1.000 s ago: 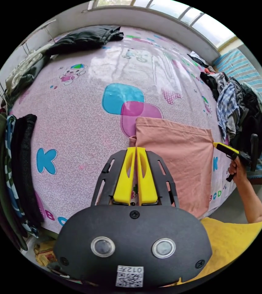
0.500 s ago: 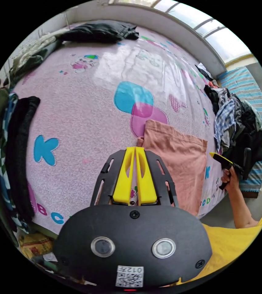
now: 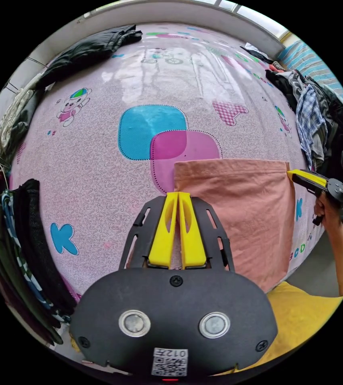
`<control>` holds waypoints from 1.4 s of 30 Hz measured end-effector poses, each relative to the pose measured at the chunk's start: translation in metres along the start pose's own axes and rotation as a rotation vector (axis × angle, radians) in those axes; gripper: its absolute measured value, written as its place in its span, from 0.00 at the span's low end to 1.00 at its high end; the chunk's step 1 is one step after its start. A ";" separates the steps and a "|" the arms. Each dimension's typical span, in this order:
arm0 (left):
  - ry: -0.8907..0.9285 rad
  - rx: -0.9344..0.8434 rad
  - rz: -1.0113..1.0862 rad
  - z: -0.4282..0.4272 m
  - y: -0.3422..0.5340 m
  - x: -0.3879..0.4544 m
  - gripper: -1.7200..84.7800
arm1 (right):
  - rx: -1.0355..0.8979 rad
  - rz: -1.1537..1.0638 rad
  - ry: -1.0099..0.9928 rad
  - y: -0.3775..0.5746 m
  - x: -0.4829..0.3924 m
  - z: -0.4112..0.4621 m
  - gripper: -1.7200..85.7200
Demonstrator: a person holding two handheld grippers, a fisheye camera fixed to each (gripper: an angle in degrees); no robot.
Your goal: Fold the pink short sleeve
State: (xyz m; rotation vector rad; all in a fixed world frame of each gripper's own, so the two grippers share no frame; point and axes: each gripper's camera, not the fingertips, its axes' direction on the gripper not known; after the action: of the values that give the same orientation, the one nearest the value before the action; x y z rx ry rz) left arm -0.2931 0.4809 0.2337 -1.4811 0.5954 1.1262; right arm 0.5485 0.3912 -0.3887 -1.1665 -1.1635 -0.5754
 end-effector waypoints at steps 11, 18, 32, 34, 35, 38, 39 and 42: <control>0.227 -0.017 -0.167 0.019 0.001 -0.041 0.03 | 0.125 0.162 -0.173 0.004 0.032 -0.021 0.02; 0.293 0.062 0.198 0.010 0.036 0.052 0.02 | 0.120 -0.103 -0.220 0.045 -0.033 -0.016 0.02; 0.257 -0.059 -0.006 0.093 0.062 0.023 0.02 | -0.005 0.051 -0.281 0.024 -0.004 0.039 0.02; 0.276 -0.045 0.018 0.088 0.072 0.023 0.02 | 0.034 0.009 -0.361 0.031 -0.006 0.030 0.02; 0.316 -0.041 0.043 0.087 0.079 0.027 0.02 | 0.037 -0.016 -0.408 0.034 -0.012 0.028 0.02; 0.451 -0.064 0.117 0.098 0.098 0.052 0.02 | -0.020 -0.118 -0.447 0.040 -0.044 0.038 0.02; 0.468 -0.099 0.167 0.107 0.106 0.066 0.02 | -0.034 -0.148 -0.434 0.041 -0.052 0.041 0.02; 0.288 -0.163 0.246 0.132 0.123 0.087 0.02 | -0.083 -0.256 -0.253 0.045 -0.081 0.060 0.02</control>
State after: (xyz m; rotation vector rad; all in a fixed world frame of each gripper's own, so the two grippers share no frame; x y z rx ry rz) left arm -0.4036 0.5940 0.1112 -1.7635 0.9231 1.1784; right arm 0.5342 0.4463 -0.4839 -1.1931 -1.5325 -0.6891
